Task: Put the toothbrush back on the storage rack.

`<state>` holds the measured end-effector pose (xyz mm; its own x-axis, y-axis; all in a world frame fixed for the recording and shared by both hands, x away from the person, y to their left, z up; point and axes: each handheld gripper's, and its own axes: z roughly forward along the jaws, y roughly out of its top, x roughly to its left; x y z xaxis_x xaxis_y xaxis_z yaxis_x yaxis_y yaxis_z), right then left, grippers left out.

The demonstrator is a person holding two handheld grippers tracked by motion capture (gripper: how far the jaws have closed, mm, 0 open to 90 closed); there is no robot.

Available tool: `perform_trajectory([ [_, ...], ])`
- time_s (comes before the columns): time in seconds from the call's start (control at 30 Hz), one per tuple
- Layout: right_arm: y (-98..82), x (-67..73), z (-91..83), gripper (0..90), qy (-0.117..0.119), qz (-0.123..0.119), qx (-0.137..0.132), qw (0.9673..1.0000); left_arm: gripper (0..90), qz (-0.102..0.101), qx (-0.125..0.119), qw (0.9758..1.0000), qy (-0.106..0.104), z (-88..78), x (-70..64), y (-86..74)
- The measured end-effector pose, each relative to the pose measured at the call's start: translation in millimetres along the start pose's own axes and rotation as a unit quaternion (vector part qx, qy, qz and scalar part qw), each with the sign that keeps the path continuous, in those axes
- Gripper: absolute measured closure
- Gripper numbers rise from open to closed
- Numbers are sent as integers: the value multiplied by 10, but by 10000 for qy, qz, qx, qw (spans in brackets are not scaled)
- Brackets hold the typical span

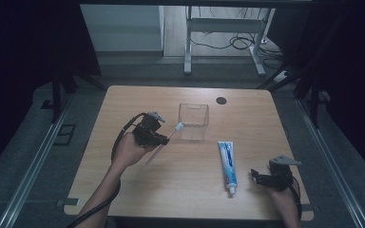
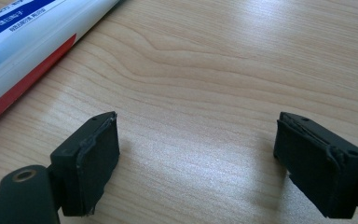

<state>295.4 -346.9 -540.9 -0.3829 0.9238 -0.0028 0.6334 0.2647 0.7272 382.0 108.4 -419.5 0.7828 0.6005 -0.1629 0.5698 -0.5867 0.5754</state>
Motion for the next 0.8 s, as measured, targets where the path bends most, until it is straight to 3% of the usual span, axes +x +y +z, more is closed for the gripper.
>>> perform_trajectory([
  [0.1, 0, 0, 0, 139, 1, 3, 1, 10000, 842, 3, -262, 9997, 10, -50, 11, 64],
  [0.4, 0, 0, 0, 139, 1, 2, 3, 10000, 843, -72, -697, 9975, 109, -83, 40, 204],
  [0.8, 0, 0, 0, 139, 0, 3, 2, 10000, 843, -60, -1089, 9937, 273, -133, 75, 447],
])
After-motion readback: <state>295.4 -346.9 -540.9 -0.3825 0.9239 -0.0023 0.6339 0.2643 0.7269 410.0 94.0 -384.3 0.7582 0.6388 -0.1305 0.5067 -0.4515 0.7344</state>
